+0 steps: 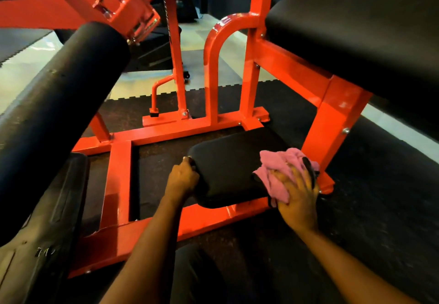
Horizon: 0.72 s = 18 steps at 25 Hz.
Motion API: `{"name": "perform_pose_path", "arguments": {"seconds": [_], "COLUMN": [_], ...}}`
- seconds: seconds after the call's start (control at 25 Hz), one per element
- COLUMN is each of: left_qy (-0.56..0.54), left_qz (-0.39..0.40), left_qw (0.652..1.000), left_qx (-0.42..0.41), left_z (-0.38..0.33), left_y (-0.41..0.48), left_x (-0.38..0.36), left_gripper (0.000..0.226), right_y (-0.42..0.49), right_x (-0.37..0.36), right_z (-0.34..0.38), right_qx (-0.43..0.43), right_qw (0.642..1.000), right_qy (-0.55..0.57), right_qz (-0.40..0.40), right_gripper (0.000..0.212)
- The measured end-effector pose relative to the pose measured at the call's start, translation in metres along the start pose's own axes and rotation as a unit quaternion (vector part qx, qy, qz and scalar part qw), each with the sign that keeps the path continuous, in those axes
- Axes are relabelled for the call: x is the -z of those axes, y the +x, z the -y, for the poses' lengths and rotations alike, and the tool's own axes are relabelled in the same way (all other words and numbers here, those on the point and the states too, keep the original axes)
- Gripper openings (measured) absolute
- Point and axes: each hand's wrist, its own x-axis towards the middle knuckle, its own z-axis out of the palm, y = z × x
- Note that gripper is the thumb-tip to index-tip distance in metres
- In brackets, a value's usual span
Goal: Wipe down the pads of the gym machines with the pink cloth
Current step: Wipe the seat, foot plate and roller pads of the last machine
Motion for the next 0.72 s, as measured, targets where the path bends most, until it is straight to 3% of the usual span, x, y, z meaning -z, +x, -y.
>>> {"name": "perform_pose_path", "arguments": {"seconds": [0.08,0.16,0.24,0.32,0.4,0.52,0.6,0.72], "left_qy": [-0.003,-0.011,-0.016,-0.022,-0.024,-0.033,-0.039,-0.025], "left_qz": [0.0,-0.005,-0.009,-0.011,-0.008,-0.018,-0.022,-0.004], "left_qw": [1.0,1.0,1.0,1.0,1.0,0.999,0.999,1.0], "left_qx": [-0.005,0.008,0.004,-0.003,-0.006,-0.01,-0.006,0.004], "left_z": [0.001,-0.001,0.0,0.002,0.003,0.001,-0.002,-0.005], "left_y": [-0.006,-0.009,-0.013,-0.016,-0.016,-0.018,-0.021,-0.02], "left_x": [-0.003,-0.006,-0.01,-0.011,-0.012,-0.011,-0.012,-0.006], "left_gripper": [0.041,0.052,0.061,0.067,0.069,0.066,0.065,0.062], "right_y": [0.019,0.042,0.06,0.085,0.116,0.138,0.127,0.084], "right_x": [-0.012,-0.028,-0.041,-0.041,-0.031,-0.018,-0.021,-0.018], "right_z": [0.013,0.056,0.087,0.081,0.05,0.025,0.042,0.083], "right_qx": [-0.111,-0.159,-0.086,-0.028,-0.074,-0.207,-0.192,-0.111], "right_qw": [0.993,0.986,0.989,0.969,0.959,0.942,0.948,0.967], "right_qy": [0.01,-0.036,-0.065,-0.069,-0.049,-0.06,-0.118,-0.115], "right_qz": [-0.049,-0.034,0.105,0.235,0.27,0.257,0.225,0.199], "right_gripper": [0.045,0.041,0.048,0.054,0.052,0.05,0.048,0.052]}}
